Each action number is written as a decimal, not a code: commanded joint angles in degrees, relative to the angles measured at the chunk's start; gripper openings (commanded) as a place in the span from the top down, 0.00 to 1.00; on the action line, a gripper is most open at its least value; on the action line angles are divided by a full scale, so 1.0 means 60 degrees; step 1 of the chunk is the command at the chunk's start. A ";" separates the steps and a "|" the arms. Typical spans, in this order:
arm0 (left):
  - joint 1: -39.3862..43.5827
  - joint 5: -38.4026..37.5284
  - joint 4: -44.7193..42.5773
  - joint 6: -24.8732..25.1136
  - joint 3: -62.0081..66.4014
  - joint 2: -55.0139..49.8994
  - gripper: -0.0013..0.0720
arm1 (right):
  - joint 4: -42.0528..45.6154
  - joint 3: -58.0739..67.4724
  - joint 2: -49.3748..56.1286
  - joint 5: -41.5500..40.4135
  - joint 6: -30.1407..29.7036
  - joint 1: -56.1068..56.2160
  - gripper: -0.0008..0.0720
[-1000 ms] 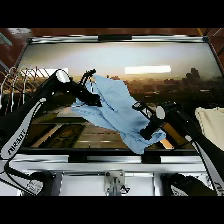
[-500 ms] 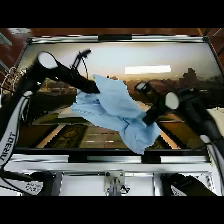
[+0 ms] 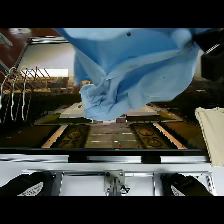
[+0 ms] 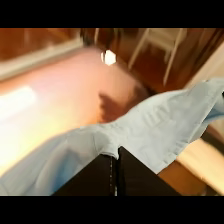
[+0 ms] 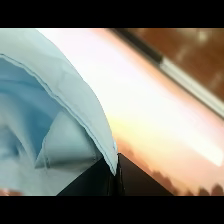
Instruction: Fold the shirts.
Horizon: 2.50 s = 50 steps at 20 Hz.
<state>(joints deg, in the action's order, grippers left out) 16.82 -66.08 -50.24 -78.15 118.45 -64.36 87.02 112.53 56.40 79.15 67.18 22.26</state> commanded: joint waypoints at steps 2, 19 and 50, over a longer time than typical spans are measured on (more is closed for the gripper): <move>-0.0007 -0.0623 -0.1934 -0.1009 -0.0208 0.1384 0.91 | -0.2572 0.0845 0.0492 0.1016 0.0233 0.0007 0.89; -0.0025 -0.4401 -0.1687 0.0029 -1.0939 0.0495 0.91 | -0.7726 -0.7675 0.3111 0.4477 -0.0466 0.0011 0.88; -0.2987 0.0911 -0.0277 0.2193 -1.0542 -0.0805 0.22 | -0.2310 -0.6568 0.3599 0.1290 0.1712 -0.2047 0.30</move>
<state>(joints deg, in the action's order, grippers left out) -3.29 -61.01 -47.44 -65.69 54.68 -67.83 65.69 72.18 77.58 86.32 73.95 7.92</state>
